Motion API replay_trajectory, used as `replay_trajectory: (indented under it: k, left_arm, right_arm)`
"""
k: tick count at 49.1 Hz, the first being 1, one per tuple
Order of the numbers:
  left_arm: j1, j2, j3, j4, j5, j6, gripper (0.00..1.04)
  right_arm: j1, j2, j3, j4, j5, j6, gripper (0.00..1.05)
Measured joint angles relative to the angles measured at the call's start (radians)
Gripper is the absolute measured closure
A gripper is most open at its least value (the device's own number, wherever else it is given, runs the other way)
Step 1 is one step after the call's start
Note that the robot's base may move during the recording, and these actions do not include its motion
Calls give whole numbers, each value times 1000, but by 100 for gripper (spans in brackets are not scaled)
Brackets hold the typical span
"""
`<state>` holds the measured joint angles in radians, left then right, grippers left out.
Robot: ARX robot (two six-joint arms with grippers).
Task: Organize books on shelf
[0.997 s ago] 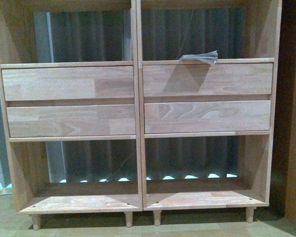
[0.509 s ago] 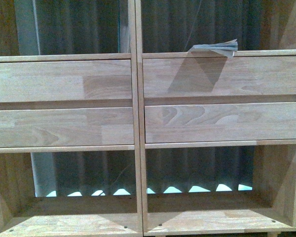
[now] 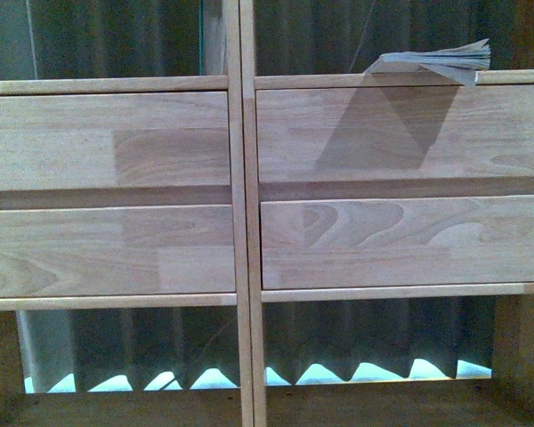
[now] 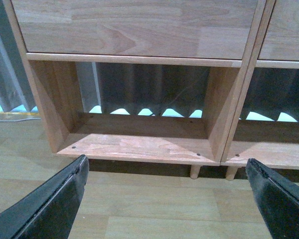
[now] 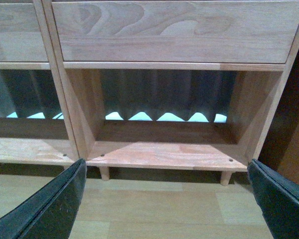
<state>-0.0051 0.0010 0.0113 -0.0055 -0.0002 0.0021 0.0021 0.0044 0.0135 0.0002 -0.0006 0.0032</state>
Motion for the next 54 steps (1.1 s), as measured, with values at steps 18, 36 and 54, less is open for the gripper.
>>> replay_trajectory:
  k: [18, 36, 54]
  left_arm:
    - [0, 0, 0, 0, 0, 0, 7]
    - [0, 0, 0, 0, 0, 0, 7]
    - [0, 0, 0, 0, 0, 0, 7]
  right_arm:
    - [0, 0, 0, 0, 0, 0, 7]
    - [0, 0, 0, 0, 0, 0, 7]
    - [0, 0, 0, 0, 0, 0, 7]
